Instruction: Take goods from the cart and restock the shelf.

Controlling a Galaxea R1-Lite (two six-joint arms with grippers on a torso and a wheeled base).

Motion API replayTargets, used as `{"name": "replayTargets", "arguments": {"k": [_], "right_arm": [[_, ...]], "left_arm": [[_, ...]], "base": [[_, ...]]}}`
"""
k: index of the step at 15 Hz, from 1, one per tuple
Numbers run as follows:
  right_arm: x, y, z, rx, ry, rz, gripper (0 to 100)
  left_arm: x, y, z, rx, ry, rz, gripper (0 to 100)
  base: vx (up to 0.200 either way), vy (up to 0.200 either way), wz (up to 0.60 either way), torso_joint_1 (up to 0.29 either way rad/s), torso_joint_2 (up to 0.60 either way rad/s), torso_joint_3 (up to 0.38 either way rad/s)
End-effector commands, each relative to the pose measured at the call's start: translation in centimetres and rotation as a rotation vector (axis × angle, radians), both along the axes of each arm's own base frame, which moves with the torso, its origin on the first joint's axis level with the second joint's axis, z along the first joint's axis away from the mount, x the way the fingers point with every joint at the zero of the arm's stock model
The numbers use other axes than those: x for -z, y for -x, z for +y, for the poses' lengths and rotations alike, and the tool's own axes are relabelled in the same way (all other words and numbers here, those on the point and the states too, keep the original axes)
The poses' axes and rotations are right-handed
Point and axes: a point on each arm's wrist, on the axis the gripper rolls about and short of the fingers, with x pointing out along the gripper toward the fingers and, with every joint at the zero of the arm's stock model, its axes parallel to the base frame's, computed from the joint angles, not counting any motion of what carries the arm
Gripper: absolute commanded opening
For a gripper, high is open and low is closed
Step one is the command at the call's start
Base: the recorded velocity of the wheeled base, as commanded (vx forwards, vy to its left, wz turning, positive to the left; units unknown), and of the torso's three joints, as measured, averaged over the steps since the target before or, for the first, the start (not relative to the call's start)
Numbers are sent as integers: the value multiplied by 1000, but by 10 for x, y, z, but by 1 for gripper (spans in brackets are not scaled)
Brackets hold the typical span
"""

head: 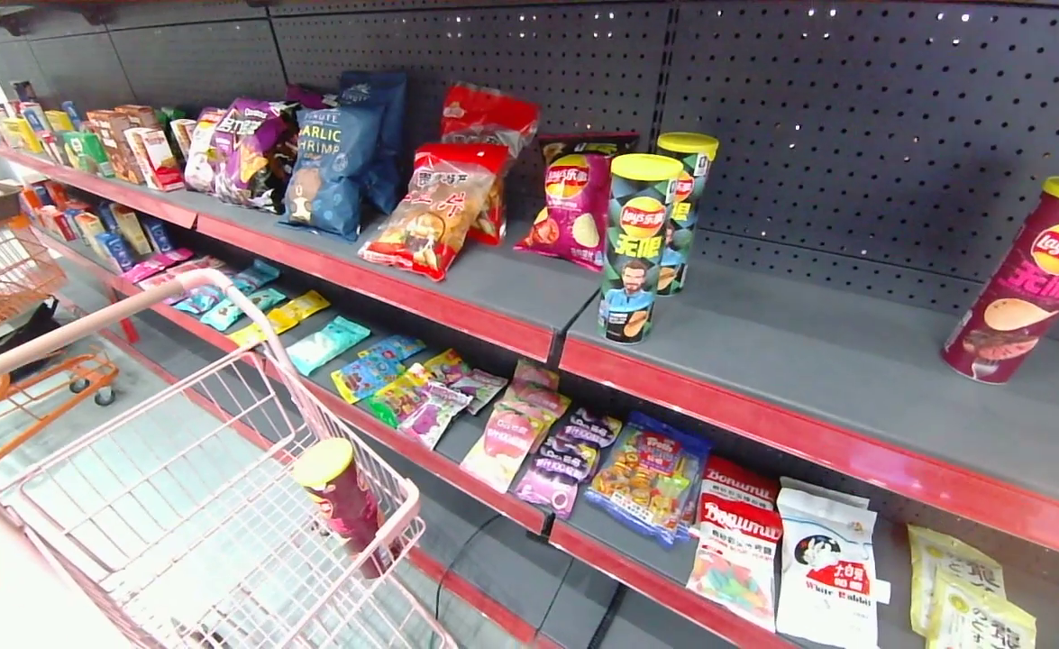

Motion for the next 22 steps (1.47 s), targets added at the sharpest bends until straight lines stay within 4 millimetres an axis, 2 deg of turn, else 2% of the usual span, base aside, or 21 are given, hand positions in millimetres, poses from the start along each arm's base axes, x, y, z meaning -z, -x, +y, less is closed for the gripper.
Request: {"name": "replayTargets", "arguments": {"k": [1,13,16,17,18,19,20,21,22], "right_arm": [[0,0,0,-1,0,1,100],[0,0,0,-1,0,2,100],[0,0,0,-1,0,1,100],[0,0,0,-1,0,2,100],[0,0,0,-1,2,2,100],[0,0,0,-1,3,2,100],[0,0,0,-1,5,2,100],[0,0,0,-1,2,1,100],[0,0,0,-1,3,1,100]], "left_arm": [[0,0,0,-1,0,1,100],[0,0,0,-1,0,1,100],[0,0,0,2,-9,-3,100],[-16,2,0,20,-31,-50,100],[-68,-1,0,80,-26,-64,100],[-121,-24,-1,112,45,-28,100],[-150,-48,-2,98,134,-2,100],[-153,-83,-1,4,127,98,100],[-150,-93,0,-21,110,132,100]], "base": [[0,0,0,-159,393,237],[0,0,0,-185,511,331],[0,0,0,-53,193,129],[0,0,0,-17,66,46],[0,0,0,0,0,0],[0,0,0,0,0,0],[0,0,0,0,0,0],[0,0,0,0,0,0],[0,0,0,0,0,0]]}}
